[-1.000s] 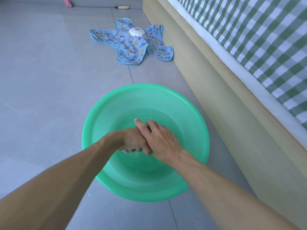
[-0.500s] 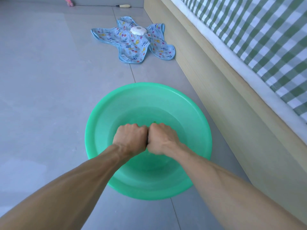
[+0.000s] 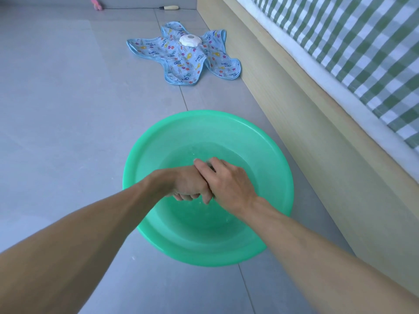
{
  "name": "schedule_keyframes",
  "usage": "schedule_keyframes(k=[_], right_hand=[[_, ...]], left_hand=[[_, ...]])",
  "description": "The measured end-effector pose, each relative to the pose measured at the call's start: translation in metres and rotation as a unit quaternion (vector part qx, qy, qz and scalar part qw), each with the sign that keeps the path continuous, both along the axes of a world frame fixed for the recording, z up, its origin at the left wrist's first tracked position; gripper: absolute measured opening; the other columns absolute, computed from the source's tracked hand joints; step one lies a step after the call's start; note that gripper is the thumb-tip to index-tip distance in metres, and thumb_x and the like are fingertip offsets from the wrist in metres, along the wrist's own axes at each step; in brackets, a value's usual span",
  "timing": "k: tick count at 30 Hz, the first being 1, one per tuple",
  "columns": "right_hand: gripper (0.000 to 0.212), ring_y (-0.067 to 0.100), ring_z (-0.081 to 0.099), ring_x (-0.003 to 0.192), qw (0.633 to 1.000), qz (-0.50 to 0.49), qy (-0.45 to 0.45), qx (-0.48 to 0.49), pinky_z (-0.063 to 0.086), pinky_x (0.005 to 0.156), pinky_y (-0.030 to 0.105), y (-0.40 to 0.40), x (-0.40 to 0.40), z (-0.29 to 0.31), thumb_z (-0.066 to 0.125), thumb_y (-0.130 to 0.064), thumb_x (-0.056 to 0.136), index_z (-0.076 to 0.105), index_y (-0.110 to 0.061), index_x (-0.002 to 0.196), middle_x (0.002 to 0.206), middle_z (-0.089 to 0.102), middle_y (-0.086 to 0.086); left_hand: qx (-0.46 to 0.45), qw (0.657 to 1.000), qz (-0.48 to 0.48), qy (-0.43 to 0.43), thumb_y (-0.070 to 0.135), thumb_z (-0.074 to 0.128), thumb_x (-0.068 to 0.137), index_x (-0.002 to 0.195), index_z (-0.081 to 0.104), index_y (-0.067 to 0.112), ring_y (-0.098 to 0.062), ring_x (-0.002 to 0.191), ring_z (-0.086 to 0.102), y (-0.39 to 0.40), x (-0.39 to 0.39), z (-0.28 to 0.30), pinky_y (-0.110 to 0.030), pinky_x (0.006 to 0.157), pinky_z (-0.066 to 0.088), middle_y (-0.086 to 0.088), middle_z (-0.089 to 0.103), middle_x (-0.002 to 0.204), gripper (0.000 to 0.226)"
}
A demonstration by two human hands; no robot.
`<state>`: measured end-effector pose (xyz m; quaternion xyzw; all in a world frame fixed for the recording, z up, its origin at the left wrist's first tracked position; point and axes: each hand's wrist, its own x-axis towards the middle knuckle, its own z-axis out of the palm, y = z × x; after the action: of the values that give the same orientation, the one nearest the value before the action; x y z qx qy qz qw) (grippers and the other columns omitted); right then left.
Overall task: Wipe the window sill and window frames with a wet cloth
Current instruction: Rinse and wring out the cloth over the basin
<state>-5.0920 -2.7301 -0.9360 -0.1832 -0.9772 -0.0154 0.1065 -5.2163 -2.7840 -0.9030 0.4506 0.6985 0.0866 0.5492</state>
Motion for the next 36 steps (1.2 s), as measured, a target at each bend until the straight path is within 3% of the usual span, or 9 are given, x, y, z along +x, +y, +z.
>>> schedule_keyframes(k=[2,4,6,8,12,21,36], right_hand=[[0.043,0.031,0.058,0.041,0.999,-0.025,-0.029,0.034,0.030,0.038,0.026,0.003,-0.005,0.010,0.089,-0.011,0.044,0.063,-0.008,0.078,0.057,0.057,0.008],[0.038,0.028,0.054,0.034,0.993,-0.076,-0.061,0.073,0.021,0.044,0.024,0.004,-0.009,0.021,0.088,-0.011,0.039,0.060,-0.011,0.065,0.046,0.055,0.003],[0.026,0.032,0.064,0.051,0.988,-0.090,-0.092,0.088,0.026,0.049,0.028,0.004,-0.010,0.030,0.080,-0.010,0.060,0.062,-0.010,0.078,0.059,0.065,0.006],[0.019,0.036,0.068,0.086,0.987,-0.092,-0.127,0.037,0.032,0.061,0.034,0.003,-0.011,0.035,0.057,-0.007,0.085,0.059,-0.009,0.104,0.092,0.071,0.012],[0.027,0.035,0.063,0.101,0.982,-0.135,-0.132,-0.028,0.034,0.068,0.034,0.004,-0.016,0.042,0.053,-0.008,0.086,0.060,-0.013,0.112,0.108,0.067,0.012],[0.030,0.035,0.063,0.097,0.975,-0.177,-0.103,-0.084,0.037,0.067,0.033,0.019,-0.042,0.073,0.058,-0.007,0.077,0.067,-0.019,0.103,0.104,0.068,0.010],[0.029,0.037,0.061,0.098,0.985,-0.160,-0.055,-0.025,0.032,0.066,0.034,0.012,-0.047,0.108,0.056,-0.005,0.081,0.060,-0.017,0.107,0.103,0.066,0.011]], left_hand=[[0.076,0.991,-0.015,0.110,0.002,0.061,0.079,0.061,0.042,0.014,-0.021,0.051,0.032,0.000,0.009,-0.005,-0.025,0.044,0.023,-0.003,0.035,0.053,0.029],[0.137,0.960,-0.027,0.244,0.016,0.060,0.082,0.063,0.040,0.017,-0.025,0.064,0.046,0.001,0.015,-0.007,-0.028,0.054,0.035,-0.004,0.052,0.064,0.028],[0.168,0.932,0.009,0.320,0.024,0.054,0.084,0.074,0.040,0.018,-0.030,0.075,0.056,-0.001,0.018,-0.008,-0.030,0.063,0.040,-0.005,0.061,0.081,0.018],[0.195,0.903,0.016,0.382,0.025,0.052,0.084,0.084,0.047,0.022,-0.032,0.090,0.064,-0.003,0.021,-0.007,-0.031,0.067,0.040,-0.007,0.066,0.094,0.006],[0.211,0.865,-0.022,0.454,0.024,0.053,0.084,0.101,0.063,0.019,-0.033,0.097,0.065,-0.001,0.018,0.000,-0.032,0.069,0.039,-0.010,0.067,0.103,0.020],[0.233,0.824,-0.042,0.515,0.020,0.051,0.085,0.098,0.064,0.019,-0.033,0.095,0.064,0.011,-0.002,0.034,-0.032,0.068,0.038,-0.010,0.067,0.103,0.019],[0.284,0.786,-0.014,0.550,0.021,0.051,0.085,0.104,0.063,0.019,-0.036,0.092,0.064,0.003,-0.014,0.061,-0.032,0.067,0.035,-0.012,0.067,0.100,0.022]])
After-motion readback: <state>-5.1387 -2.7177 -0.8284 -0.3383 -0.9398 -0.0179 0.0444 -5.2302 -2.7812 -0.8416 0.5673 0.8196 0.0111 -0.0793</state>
